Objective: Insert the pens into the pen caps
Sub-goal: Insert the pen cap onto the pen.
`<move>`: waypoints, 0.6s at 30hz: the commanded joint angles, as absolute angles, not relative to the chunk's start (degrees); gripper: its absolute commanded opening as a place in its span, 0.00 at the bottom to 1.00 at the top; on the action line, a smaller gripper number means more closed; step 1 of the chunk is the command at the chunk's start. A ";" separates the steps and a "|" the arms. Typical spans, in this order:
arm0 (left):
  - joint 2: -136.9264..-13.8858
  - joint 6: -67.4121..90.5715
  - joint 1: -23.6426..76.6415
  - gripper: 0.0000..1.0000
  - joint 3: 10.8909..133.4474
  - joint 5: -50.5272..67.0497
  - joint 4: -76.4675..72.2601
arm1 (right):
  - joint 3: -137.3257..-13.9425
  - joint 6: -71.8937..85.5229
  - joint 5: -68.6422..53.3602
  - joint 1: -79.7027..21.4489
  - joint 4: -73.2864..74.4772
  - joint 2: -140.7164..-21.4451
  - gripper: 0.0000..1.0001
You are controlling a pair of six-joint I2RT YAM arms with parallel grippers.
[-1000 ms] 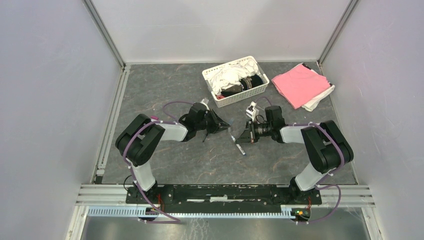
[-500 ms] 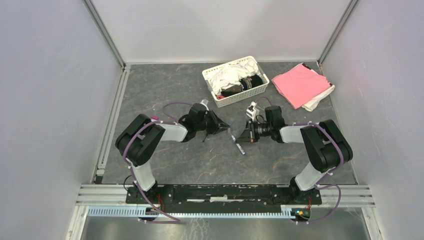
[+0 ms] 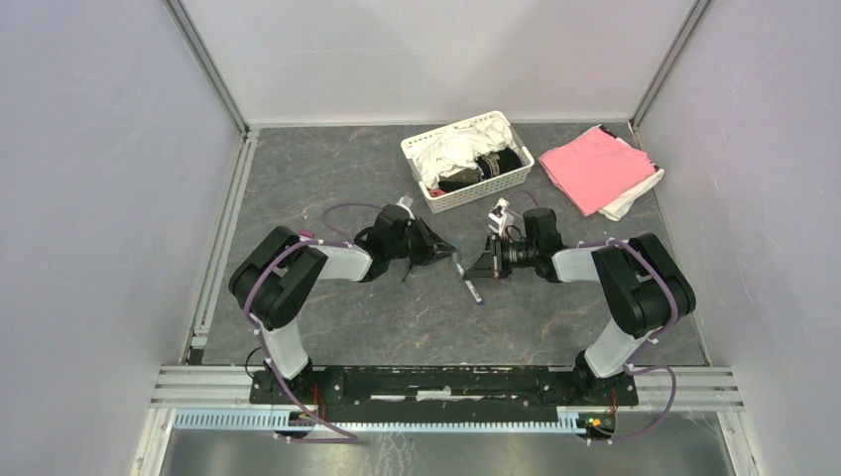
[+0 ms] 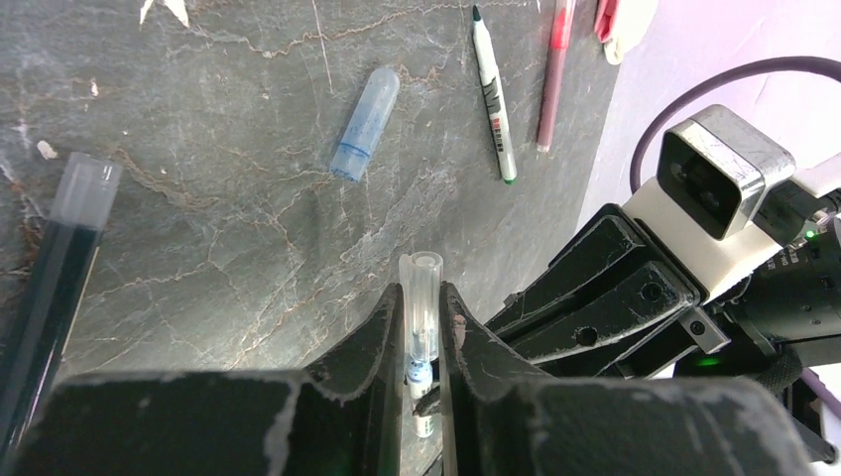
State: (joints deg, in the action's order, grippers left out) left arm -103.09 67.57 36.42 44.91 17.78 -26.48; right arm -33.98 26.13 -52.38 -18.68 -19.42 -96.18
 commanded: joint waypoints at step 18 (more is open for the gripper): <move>-100.31 68.49 37.09 0.08 44.64 13.05 -23.00 | -33.05 32.26 -44.30 -20.26 -24.08 -94.40 0.00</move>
